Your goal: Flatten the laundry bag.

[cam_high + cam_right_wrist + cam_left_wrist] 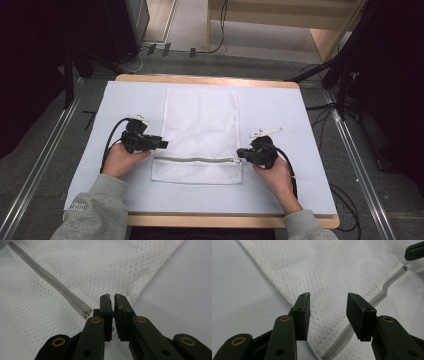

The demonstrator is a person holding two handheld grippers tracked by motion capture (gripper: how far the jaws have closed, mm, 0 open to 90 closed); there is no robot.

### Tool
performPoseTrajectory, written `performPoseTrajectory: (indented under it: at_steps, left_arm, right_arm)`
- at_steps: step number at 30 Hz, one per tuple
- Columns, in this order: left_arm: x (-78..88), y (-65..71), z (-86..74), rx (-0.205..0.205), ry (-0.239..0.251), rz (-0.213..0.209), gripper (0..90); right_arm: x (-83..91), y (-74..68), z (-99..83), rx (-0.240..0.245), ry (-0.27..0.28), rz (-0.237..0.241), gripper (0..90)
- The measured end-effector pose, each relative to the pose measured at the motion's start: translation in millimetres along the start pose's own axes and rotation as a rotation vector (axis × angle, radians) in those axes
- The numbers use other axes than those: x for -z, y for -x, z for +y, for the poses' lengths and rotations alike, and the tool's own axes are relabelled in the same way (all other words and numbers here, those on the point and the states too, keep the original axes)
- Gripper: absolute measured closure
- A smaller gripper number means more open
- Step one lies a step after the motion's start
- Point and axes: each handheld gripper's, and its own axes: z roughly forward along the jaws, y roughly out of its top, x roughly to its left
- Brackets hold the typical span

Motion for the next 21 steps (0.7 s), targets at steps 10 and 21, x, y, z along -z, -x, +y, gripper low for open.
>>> performPoseTrajectory:
  at_steps: [10, 21]
  left_arm:
    - [-1.4, 5.9, 4.0, -0.032, 0.01, -0.002, 48.6]
    - [-5.7, 12.3, 9.0, -0.049, 0.005, -0.016, 46.6]
  right_arm:
    - [-5.7, 4.0, -7.7, -0.032, -0.028, 0.018, 90.0]
    - [-1.3, -8.2, -13.3, -0.028, -0.027, 0.057, 90.0]
